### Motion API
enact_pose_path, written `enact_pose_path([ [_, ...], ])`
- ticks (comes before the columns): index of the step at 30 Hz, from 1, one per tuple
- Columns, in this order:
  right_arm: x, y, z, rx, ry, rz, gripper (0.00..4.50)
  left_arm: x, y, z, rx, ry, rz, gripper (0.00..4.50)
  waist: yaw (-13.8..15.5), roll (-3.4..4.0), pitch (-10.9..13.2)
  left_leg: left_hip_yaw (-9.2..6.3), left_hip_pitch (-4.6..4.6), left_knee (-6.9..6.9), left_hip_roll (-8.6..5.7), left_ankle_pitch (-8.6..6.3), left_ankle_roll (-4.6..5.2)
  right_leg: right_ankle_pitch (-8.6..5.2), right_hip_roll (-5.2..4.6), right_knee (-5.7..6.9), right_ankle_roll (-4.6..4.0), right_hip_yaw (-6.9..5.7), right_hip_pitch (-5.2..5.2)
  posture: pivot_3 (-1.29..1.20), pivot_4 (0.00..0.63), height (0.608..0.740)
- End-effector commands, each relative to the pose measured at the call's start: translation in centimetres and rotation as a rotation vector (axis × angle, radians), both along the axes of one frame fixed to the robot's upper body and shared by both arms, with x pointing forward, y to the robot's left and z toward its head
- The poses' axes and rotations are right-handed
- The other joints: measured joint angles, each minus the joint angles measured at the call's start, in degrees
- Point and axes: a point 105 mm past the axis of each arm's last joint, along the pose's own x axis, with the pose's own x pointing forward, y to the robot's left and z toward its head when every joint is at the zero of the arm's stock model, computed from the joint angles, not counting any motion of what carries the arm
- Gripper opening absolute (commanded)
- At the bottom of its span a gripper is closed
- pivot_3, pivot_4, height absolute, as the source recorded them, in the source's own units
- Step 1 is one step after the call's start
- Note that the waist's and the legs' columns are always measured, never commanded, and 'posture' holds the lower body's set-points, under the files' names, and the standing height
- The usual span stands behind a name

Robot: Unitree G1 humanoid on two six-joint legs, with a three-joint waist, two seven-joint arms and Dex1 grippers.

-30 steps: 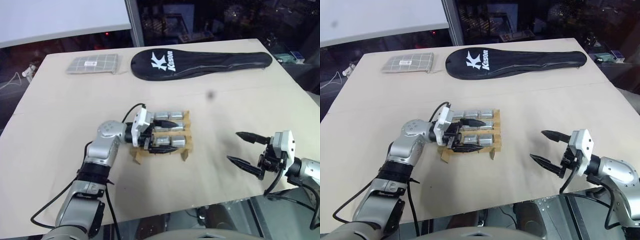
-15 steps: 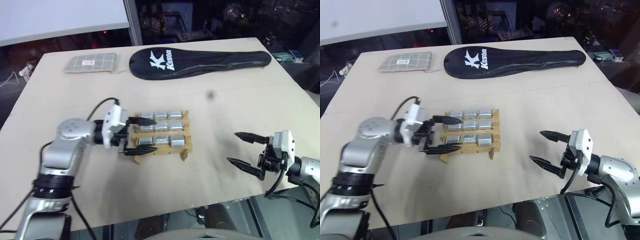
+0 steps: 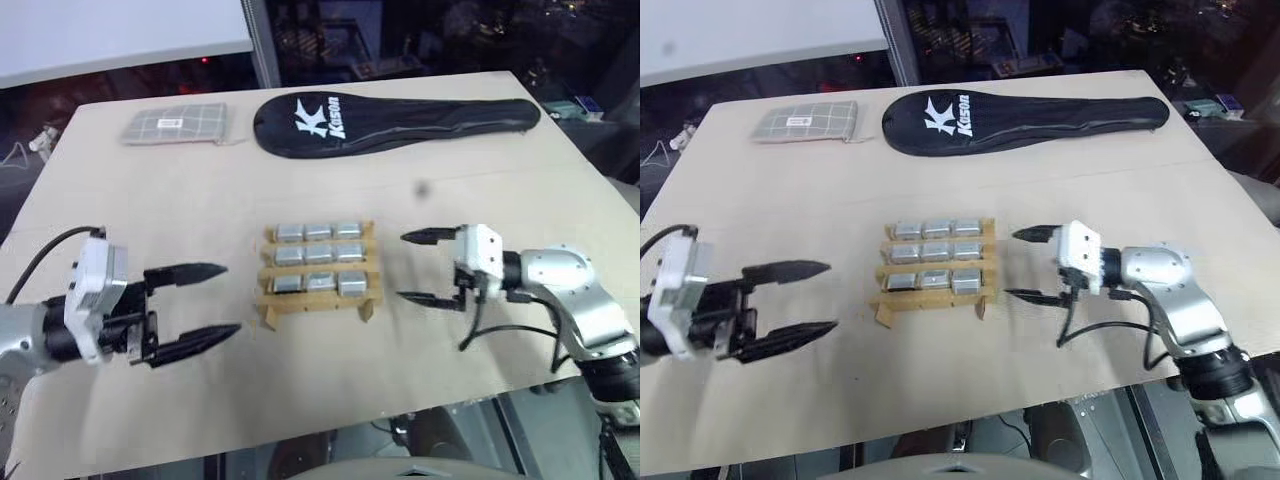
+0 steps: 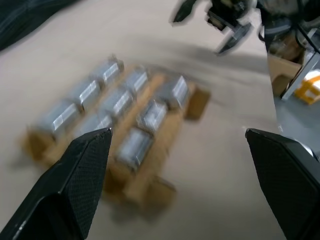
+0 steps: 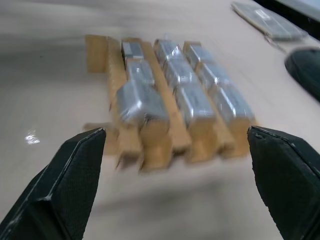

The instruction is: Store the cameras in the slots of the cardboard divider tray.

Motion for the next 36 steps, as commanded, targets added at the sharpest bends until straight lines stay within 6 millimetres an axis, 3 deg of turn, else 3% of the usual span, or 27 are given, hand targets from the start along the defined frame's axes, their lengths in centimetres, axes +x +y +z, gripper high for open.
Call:
enact_pose_path([
  [1,0.0,1.4,0.7,-0.012,-0.1,0.065,4.5,-1.2,-0.5,1.3,0.05,-0.088,0.007,4.42,0.14,-0.03,-0.01,0.0,0.0,0.01,-0.01,0.0,0.0,0.0,-0.03,0.0,-0.01,0.01,0.02,0.0,0.15,0.74],
  [8,-0.5,3.6,-0.1,-0.071,-0.162,0.164,4.5,-2.0,-1.3,1.3,0.068,-0.089,0.017,4.42,0.77,-0.03,-0.01,0.02,0.05,0.05,-0.03,0.0,0.0,-0.01,-0.03,0.01,-0.01,0.01,0.07,0.0,0.15,0.74],
  [18,1.5,5.0,-1.1,-0.179,-0.259,0.118,4.5,-1.7,-1.3,0.8,0.084,-0.075,0.035,4.42,0.55,-0.01,0.0,0.05,0.1,0.04,0.01,0.01,-0.01,0.0,0.05,0.05,-0.03,0.04,0.06,0.0,0.15,0.74],
  [28,0.6,4.8,-1.8,-0.241,-0.266,0.174,4.5,-1.3,-1.1,1.1,0.055,-0.08,0.031,4.42,0.55,-0.01,-0.01,0.04,0.12,0.04,0.01,0.01,-0.01,0.0,0.05,0.05,-0.03,0.04,0.08,0.0,0.15,0.74],
  [36,1.5,5.1,-1.3,-0.218,-0.285,0.125,4.5,-1.2,-1.3,1.0,0.05,-0.081,0.02,4.42,0.54,-0.01,-0.01,0.03,0.12,0.04,0.01,0.01,-0.01,0.0,0.05,0.05,-0.04,0.04,0.08,0.0,0.15,0.74],
])
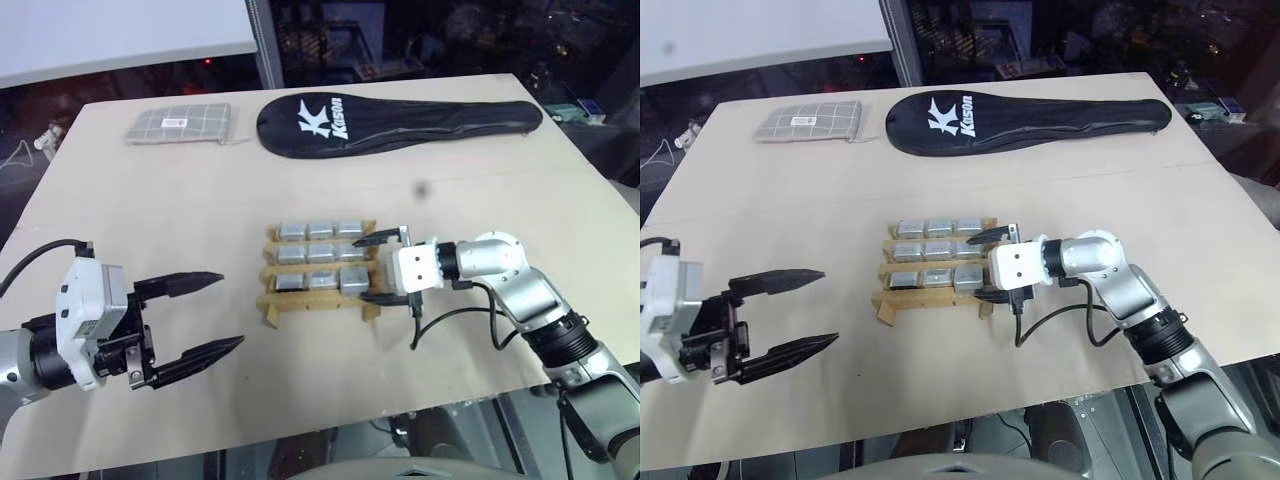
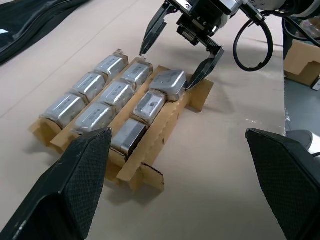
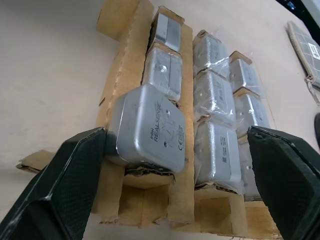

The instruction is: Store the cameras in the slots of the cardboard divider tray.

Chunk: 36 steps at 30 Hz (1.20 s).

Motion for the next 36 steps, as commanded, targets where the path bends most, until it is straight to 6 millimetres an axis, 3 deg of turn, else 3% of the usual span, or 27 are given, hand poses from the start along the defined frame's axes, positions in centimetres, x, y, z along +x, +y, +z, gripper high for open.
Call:
enact_pose_path([
  [1,0.2,0.2,0.7,0.013,-0.031,-0.002,4.5,0.0,-0.1,0.4,0.003,-0.019,-0.02,4.42,-0.04,0.0,0.0,0.01,0.01,0.0,0.0,0.0,0.0,0.0,0.0,0.01,0.0,0.0,0.0,0.0,0.15,0.74],
  [4,0.1,0.1,0.7,0.005,-0.039,0.003,4.5,0.0,-0.1,0.4,0.003,-0.019,-0.021,4.42,-0.19,0.0,0.0,0.0,0.01,0.0,0.0,0.0,0.0,0.0,0.0,0.01,0.0,0.0,0.0,0.0,0.15,0.74],
  [11,-0.1,0.1,1.2,0.04,-0.041,-0.005,1.62,0.2,0.0,0.4,0.002,-0.019,-0.031,4.5,-0.94,0.0,0.0,-0.01,0.01,0.0,0.0,0.0,0.0,0.0,0.0,0.01,0.0,0.0,0.0,0.0,0.15,0.74],
  [30,0.1,0.3,1.8,0.074,-0.053,-0.018,1.62,0.5,0.0,0.2,-0.006,-0.019,-0.051,4.5,-1.06,0.0,0.01,-0.01,-0.04,0.0,0.0,0.0,0.0,0.0,-0.02,0.0,0.0,0.0,-0.02,0.0,0.15,0.74],
  [33,-0.1,0.4,2.0,0.082,-0.05,-0.002,0.71,0.5,0.1,0.1,-0.006,-0.017,-0.051,4.5,-1.06,0.0,0.0,-0.01,-0.03,0.0,0.0,0.0,0.0,0.0,-0.02,0.0,0.0,0.0,-0.02,0.0,0.15,0.74],
  [36,-0.4,0.5,2.1,0.085,-0.031,0.011,0.63,0.5,0.1,0.1,-0.005,-0.017,-0.053,4.5,-1.06,0.01,0.01,-0.01,-0.03,-0.01,0.0,0.0,0.0,0.0,-0.01,0.0,0.0,0.0,-0.02,0.0,0.15,0.74],
])
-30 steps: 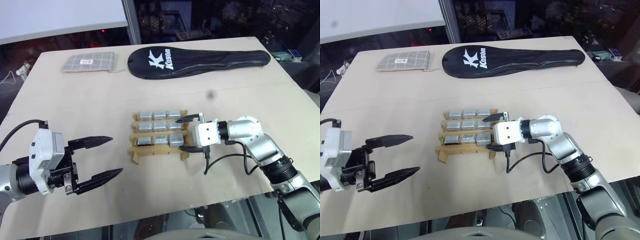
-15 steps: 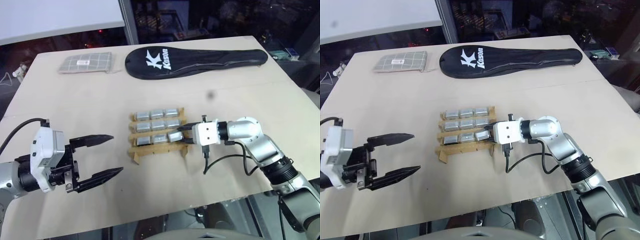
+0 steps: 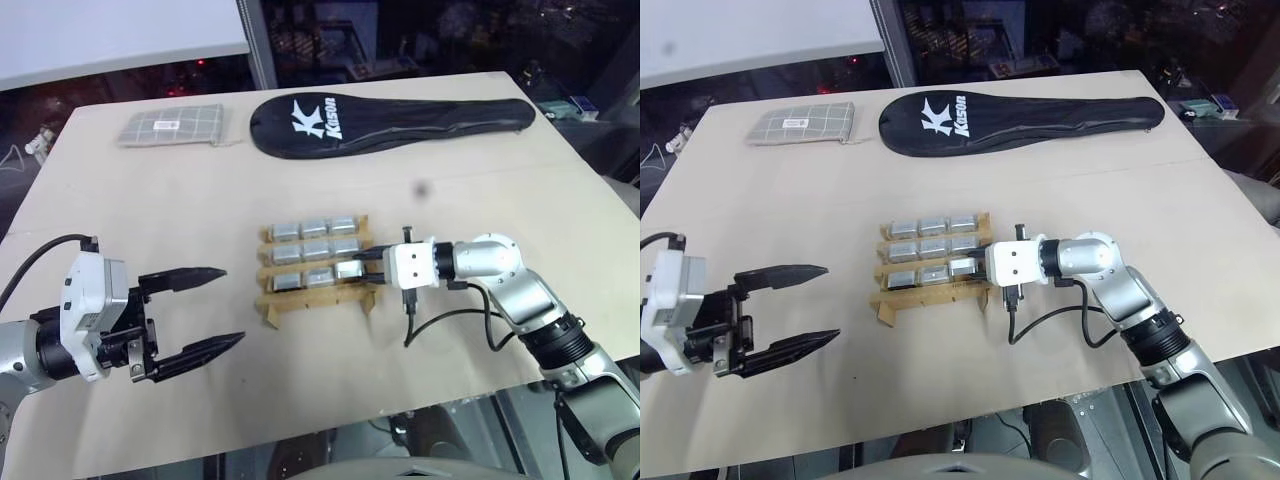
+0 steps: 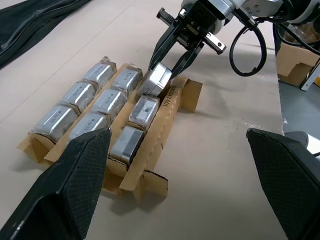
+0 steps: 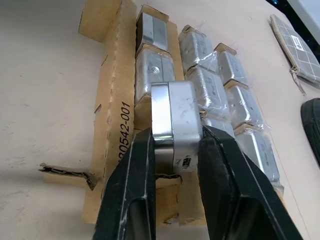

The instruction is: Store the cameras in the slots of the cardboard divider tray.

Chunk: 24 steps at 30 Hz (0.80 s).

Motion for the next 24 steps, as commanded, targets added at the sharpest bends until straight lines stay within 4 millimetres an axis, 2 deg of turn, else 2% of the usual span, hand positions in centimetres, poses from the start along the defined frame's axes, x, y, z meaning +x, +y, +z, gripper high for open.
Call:
enact_pose_path([
  [1,-0.7,0.3,2.0,0.055,-0.006,0.043,0.63,-0.1,-0.1,0.2,0.011,-0.011,-0.015,4.5,0.0,0.0,0.0,0.0,0.0,0.0,0.0,0.0,0.0,0.0,0.0,0.0,0.0,0.0,0.0,0.0,0.15,0.74],
  [7,-1.5,0.0,3.5,0.066,0.209,0.052,0.63,-0.1,-0.1,0.3,0.011,-0.018,-0.019,4.5,0.0,0.02,0.01,-0.02,-0.03,-0.01,0.01,0.0,0.0,0.0,-0.01,0.0,0.0,0.0,-0.03,0.0,0.15,0.74],
  [14,-1.2,0.1,5.1,0.023,0.319,0.082,0.63,0.1,0.2,0.5,0.032,-0.025,-0.023,4.5,-0.02,0.03,0.02,-0.03,-0.03,-0.01,0.01,0.0,0.0,0.0,0.0,0.0,0.0,-0.03,-0.04,0.0,0.15,0.74],
  [18,0.0,0.1,5.7,-0.033,0.34,0.066,0.63,0.2,0.1,0.7,0.031,-0.035,-0.023,4.5,-0.02,0.04,0.03,-0.02,-0.09,-0.02,0.0,0.0,0.0,0.01,-0.03,-0.02,0.0,-0.03,-0.08,0.0,0.15,0.74],
  [22,0.8,0.5,7.3,-0.042,0.387,0.07,0.63,0.3,0.2,0.8,0.031,-0.04,-0.02,4.5,-0.06,0.06,0.05,-0.02,-0.09,-0.02,-0.02,0.0,0.0,0.01,-0.05,-0.02,-0.01,-0.04,-0.1,0.0,0.15,0.74],
  [24,1.0,0.8,7.4,-0.051,0.405,0.078,0.63,0.4,0.3,0.8,0.032,-0.044,-0.018,4.5,-0.06,0.07,0.05,-0.03,-0.1,-0.07,-0.01,0.0,0.0,0.06,-0.04,-0.02,-0.09,-0.05,-0.12,0.0,0.15,0.74],
])
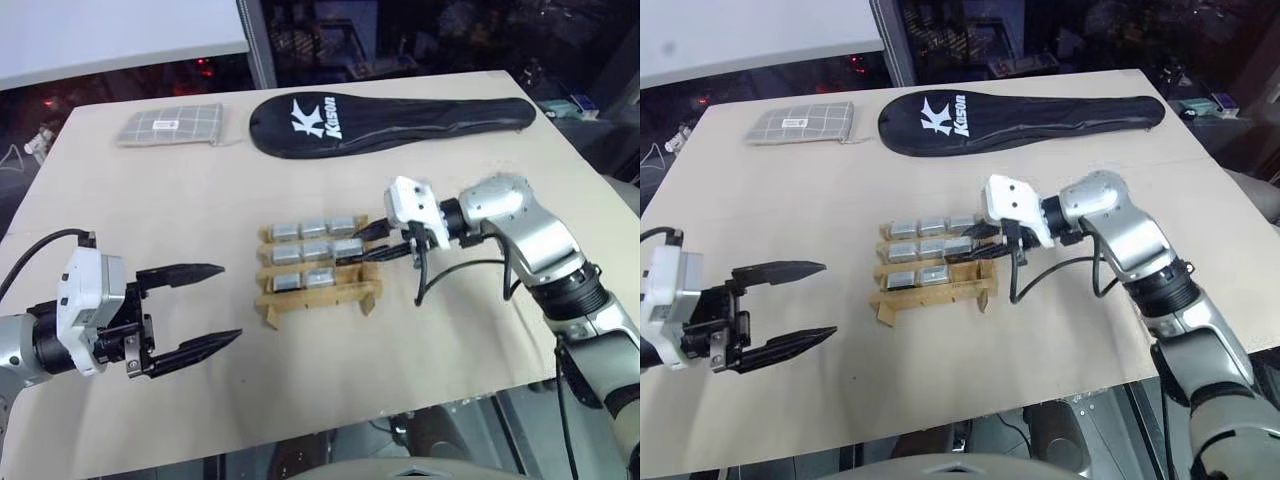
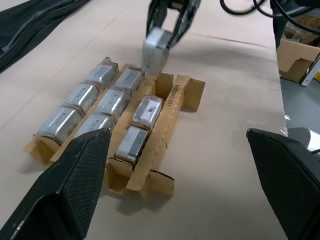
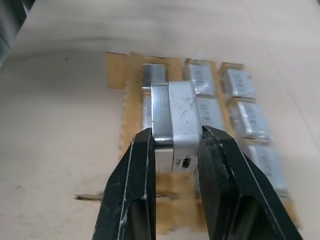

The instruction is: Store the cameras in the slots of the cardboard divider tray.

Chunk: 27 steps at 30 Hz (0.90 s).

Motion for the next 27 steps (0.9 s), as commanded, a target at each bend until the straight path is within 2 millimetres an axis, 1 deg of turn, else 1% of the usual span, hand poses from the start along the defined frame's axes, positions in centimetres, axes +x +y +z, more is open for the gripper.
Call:
enact_pose_path([
  [1,0.0,0.6,1.1,0.016,0.015,0.037,0.63,0.0,-0.1,0.5,0.017,-0.033,-0.01,4.5,0.0,0.0,0.0,-0.01,0.0,-0.01,0.0,0.0,0.0,0.06,0.0,0.0,-0.1,-0.01,0.0,0.0,0.15,0.74],
  [5,0.6,0.9,0.5,0.008,0.059,0.032,0.63,0.1,-0.1,0.6,0.018,-0.038,-0.01,4.5,0.0,0.02,0.01,0.0,-0.02,-0.03,-0.01,0.0,0.0,0.08,-0.03,-0.02,-0.12,-0.02,-0.01,0.0,0.15,0.74],
  [7,0.8,1.0,-0.2,-0.002,0.088,0.029,0.63,0.0,-0.1,0.4,0.021,-0.036,-0.007,4.5,0.02,0.02,0.01,-0.01,-0.05,-0.03,-0.05,0.0,0.0,0.08,-0.07,-0.03,-0.13,-0.02,-0.01,0.0,0.15,0.74],
  [10,0.7,0.9,-1.2,-0.04,0.124,0.033,0.63,0.1,0.0,0.2,0.023,-0.034,-0.005,4.5,-0.01,0.04,0.03,-0.01,-0.05,-0.03,-0.06,0.0,0.0,0.09,-0.07,-0.04,-0.13,-0.02,-0.01,0.0,0.15,0.74],
  [13,0.7,1.0,-1.8,-0.055,0.138,0.035,0.63,0.1,0.0,0.1,0.027,-0.032,-0.005,4.5,-0.01,0.08,0.05,-0.02,-0.06,-0.04,-0.06,0.0,0.0,0.09,-0.07,-0.04,-0.13,-0.03,-0.02,0.0,0.15,0.74],
  [17,0.7,0.9,-2.5,-0.074,0.137,0.029,0.63,0.2,0.1,0.0,0.027,-0.033,-0.003,4.5,-0.02,0.08,0.05,-0.02,-0.05,-0.04,-0.06,0.0,0.0,0.09,-0.06,-0.03,-0.12,-0.03,-0.02,0.0,0.15,0.74],
  [22,0.7,0.3,-3.4,-0.111,0.125,0.019,0.63,0.3,0.0,0.1,0.017,-0.031,-0.003,4.5,-0.02,0.08,0.05,-0.02,-0.05,-0.04,-0.06,0.0,-0.01,0.09,-0.06,-0.03,-0.12,-0.03,-0.02,0.0,0.15,0.74],
  [27,0.8,0.0,-3.9,-0.125,0.121,0.003,0.63,0.4,0.1,0.0,0.02,-0.029,-0.006,4.5,-0.01,0.1,0.06,-0.02,-0.06,-0.03,-0.06,0.0,-0.01,0.09,-0.07,-0.03,-0.12,-0.04,-0.02,0.0,0.15,0.74],
])
